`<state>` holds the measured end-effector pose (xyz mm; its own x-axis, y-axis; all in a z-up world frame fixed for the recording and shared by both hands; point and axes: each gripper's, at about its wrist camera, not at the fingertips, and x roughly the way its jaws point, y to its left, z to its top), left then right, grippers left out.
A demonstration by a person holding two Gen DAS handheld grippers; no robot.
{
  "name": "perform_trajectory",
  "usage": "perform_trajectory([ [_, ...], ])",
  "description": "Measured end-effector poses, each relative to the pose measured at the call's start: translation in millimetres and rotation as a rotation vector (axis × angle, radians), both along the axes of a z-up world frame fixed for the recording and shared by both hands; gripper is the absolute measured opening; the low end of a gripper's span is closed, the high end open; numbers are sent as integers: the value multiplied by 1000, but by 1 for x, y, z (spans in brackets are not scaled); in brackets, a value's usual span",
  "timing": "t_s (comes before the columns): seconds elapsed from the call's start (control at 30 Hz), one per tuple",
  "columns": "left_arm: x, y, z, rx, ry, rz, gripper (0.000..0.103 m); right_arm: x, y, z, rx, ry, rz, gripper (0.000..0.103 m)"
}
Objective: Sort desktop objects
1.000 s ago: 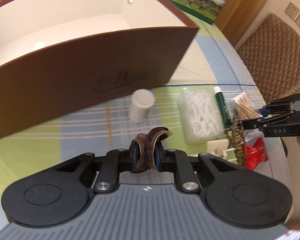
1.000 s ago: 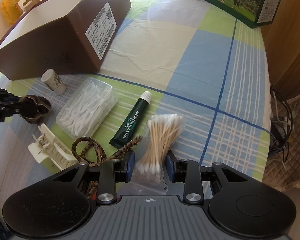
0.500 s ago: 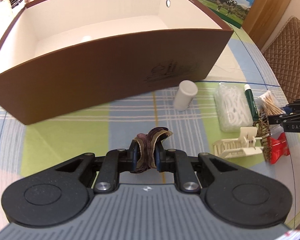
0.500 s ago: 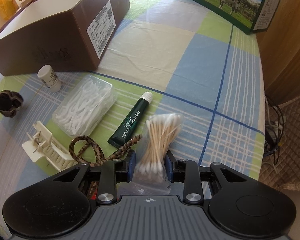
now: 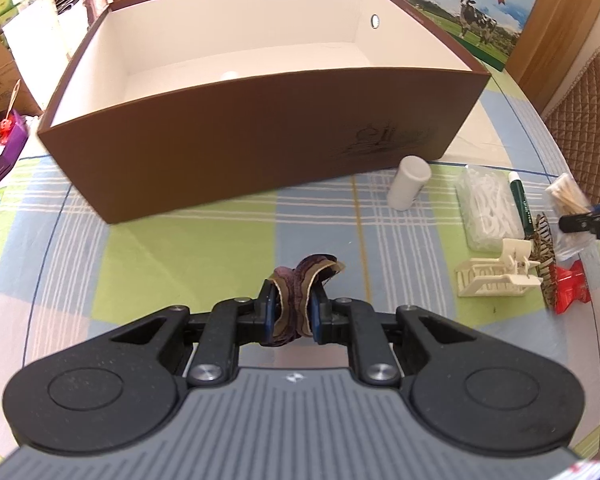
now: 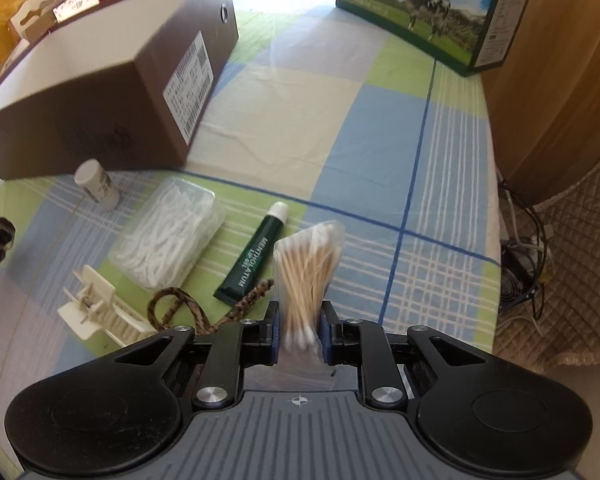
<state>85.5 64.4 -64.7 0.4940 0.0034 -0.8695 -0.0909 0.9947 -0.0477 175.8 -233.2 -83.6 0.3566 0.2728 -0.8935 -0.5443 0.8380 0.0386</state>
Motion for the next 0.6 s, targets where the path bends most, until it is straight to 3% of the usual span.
perform_trajectory([
  [0.3,-10,13,18,14,-45,5,14,-16,20,48,136,-56,44,16],
  [0.6,-12,25,62,23,-158,-4,14,-31,66,93,250,-113,172,16],
])
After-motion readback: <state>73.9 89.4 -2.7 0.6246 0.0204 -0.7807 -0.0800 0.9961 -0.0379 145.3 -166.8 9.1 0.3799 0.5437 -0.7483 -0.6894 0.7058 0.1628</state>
